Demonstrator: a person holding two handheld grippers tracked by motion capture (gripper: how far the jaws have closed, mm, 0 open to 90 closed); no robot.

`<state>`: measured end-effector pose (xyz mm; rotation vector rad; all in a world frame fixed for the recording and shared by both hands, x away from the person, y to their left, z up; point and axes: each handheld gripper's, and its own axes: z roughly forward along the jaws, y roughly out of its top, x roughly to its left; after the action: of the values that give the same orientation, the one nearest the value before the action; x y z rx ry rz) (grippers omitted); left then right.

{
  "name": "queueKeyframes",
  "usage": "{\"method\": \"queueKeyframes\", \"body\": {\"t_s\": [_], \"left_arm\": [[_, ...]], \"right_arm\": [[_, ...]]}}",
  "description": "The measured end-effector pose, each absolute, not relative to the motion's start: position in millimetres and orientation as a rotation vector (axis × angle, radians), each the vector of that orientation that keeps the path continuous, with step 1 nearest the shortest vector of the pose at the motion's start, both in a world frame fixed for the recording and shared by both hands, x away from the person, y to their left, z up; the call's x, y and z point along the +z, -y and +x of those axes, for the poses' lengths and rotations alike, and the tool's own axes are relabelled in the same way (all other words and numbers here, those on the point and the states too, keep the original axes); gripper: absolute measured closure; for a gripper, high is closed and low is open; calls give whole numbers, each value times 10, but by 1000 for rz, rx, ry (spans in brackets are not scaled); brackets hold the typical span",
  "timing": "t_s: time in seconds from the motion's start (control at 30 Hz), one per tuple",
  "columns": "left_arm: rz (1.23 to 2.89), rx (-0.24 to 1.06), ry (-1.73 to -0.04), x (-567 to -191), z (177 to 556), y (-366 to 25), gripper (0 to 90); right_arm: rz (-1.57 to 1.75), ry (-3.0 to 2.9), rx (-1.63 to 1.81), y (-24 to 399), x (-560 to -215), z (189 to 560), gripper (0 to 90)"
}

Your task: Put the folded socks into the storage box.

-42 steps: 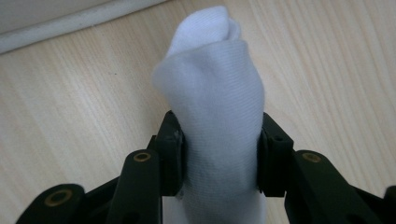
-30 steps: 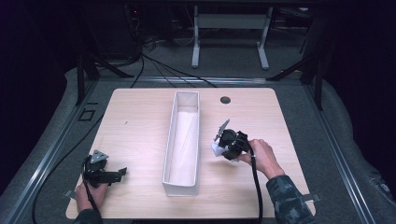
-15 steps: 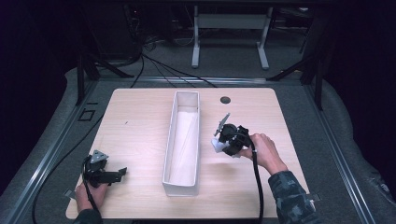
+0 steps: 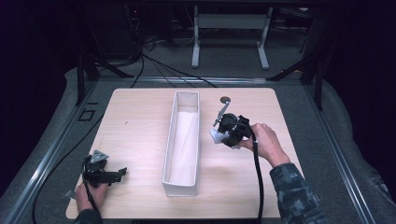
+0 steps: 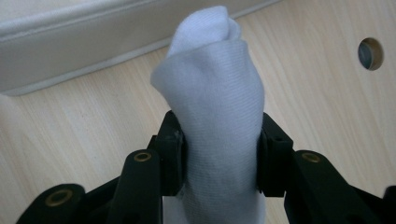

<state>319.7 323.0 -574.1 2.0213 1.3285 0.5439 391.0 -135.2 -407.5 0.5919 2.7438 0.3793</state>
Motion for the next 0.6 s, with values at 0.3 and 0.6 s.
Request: {"method": "queueKeyframes", "body": {"t_s": [0.3, 0.6], "left_arm": [[2021, 544, -1328, -5742, 3197, -3230, 3], [2021, 544, -1329, -5742, 3197, -3229, 3]], "right_arm": [[568, -2736, 379, 1309, -3914, 3929, 604], [548, -2721, 384, 1264, -3737, 3945, 604]]}}
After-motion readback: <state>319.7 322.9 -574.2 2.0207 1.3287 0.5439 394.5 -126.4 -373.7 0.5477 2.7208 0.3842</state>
